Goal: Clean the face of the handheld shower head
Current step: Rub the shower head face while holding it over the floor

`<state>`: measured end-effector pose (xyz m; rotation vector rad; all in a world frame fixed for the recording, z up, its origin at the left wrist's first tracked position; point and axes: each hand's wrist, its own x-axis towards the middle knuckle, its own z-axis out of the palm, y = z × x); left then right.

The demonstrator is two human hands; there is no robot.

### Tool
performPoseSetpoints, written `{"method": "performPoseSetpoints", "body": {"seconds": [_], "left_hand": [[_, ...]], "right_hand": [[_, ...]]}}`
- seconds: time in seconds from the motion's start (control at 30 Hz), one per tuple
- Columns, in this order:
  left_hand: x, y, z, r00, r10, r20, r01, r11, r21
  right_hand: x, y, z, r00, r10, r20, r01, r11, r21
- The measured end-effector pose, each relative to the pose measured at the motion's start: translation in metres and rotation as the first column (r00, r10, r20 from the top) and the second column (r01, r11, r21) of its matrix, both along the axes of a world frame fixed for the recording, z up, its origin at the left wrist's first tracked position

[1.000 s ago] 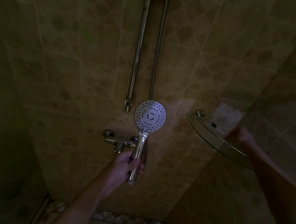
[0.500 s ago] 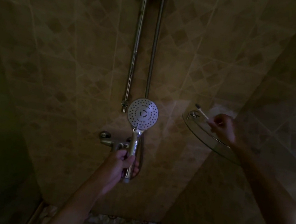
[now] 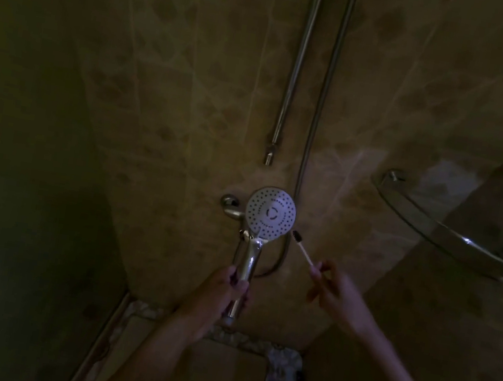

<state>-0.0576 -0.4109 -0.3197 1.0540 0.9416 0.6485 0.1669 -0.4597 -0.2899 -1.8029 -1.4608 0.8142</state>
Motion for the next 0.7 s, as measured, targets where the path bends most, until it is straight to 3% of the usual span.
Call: {"method": "performPoseSetpoints", "body": {"seconds": [0.13, 0.33, 0.5, 0.7], "left_hand": [[-0.014, -0.016, -0.025, 1.000, 0.011, 0.014, -0.008, 0.986, -0.164], [-0.024, -0.045, -0.059, 1.000, -0.020, -0.014, 0.015, 0.966, -0.258], [-0.018, -0.065, -0.076, 0.993, -0.104, -0.052, 0.081, 0.938, -0.337], [-0.004, -0.078, -0.087, 0.991, -0.054, -0.125, 0.000, 0.918, -0.397]], "right_hand": [[-0.025, -0.020, -0.033, 0.984, -0.048, -0.171, 0.046, 0.999, -0.018], [-0.050, -0.051, -0.087, 0.924, -0.226, -0.309, 0.228, 0.973, -0.033], [-0.049, -0.072, -0.108, 0.952, -0.235, -0.195, 0.228, 0.972, -0.056], [-0.034, -0.081, -0.112, 0.955, -0.291, -0.061, 0.292, 0.957, -0.007]]}}
